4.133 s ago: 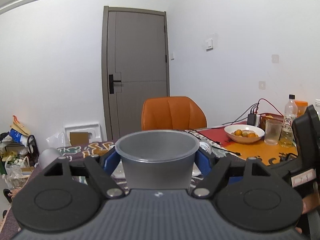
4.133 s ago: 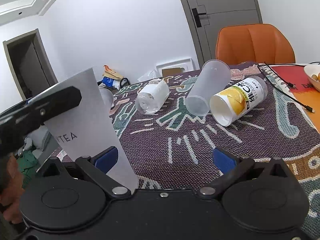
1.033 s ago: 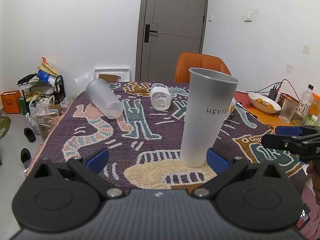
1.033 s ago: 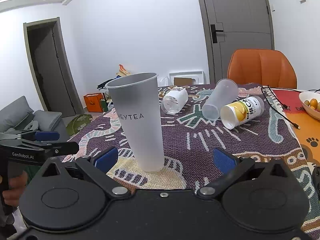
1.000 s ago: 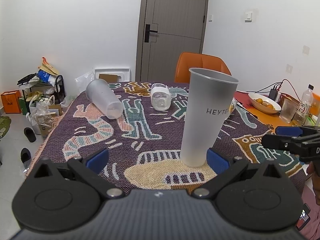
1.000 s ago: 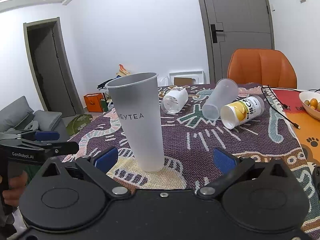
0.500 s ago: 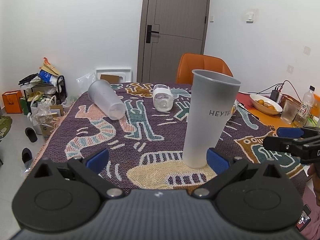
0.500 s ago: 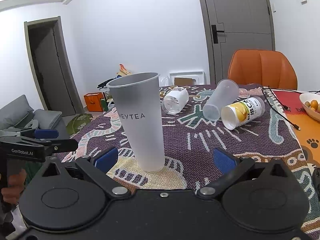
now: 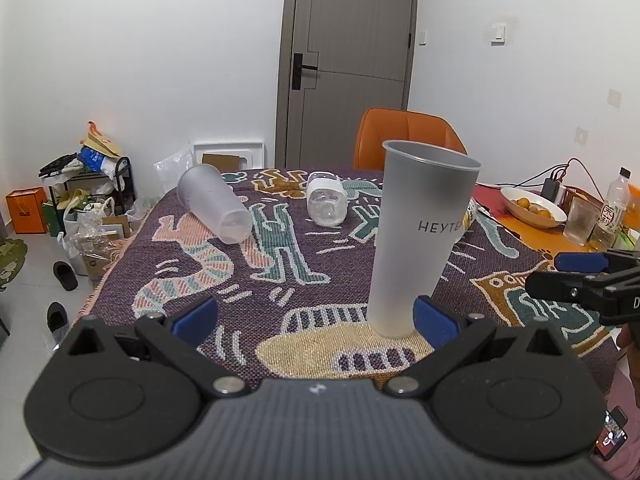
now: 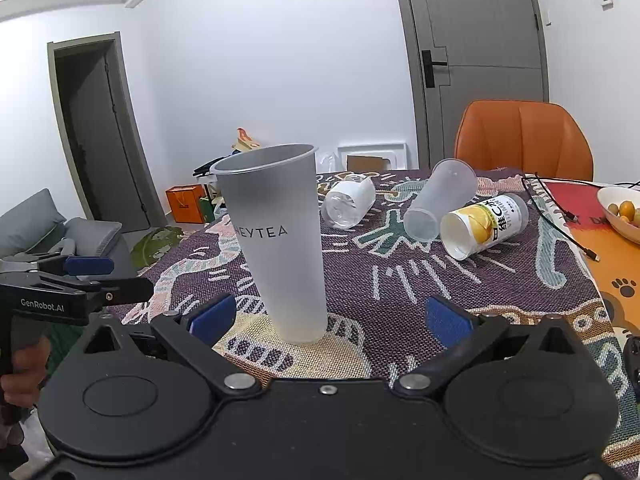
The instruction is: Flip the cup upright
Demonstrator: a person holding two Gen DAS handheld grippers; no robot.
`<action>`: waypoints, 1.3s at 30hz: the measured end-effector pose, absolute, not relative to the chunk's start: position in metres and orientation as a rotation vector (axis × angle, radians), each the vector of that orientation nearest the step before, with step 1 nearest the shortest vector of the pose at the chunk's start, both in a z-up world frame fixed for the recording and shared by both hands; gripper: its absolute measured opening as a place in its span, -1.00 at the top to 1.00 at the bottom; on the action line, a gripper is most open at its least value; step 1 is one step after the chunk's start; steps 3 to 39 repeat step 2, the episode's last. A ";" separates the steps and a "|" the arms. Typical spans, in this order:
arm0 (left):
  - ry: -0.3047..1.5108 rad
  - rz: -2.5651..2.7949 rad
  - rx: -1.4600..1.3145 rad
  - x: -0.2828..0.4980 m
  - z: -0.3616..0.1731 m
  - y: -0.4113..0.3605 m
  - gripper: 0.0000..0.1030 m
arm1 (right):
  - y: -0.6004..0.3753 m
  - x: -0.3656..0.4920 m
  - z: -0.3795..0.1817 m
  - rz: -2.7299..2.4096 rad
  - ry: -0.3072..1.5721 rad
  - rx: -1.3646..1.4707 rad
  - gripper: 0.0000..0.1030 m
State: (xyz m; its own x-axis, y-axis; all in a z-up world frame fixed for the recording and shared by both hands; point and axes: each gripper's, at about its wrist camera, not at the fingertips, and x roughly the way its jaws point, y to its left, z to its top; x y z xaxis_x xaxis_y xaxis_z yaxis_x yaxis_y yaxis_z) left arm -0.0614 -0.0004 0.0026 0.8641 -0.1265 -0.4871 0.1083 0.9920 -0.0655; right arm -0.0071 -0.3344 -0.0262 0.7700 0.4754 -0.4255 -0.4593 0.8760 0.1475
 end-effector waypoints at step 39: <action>0.512 -0.124 -0.035 -0.062 0.003 0.000 -1.00 | -0.334 -0.007 -0.026 0.505 0.468 0.034 -1.00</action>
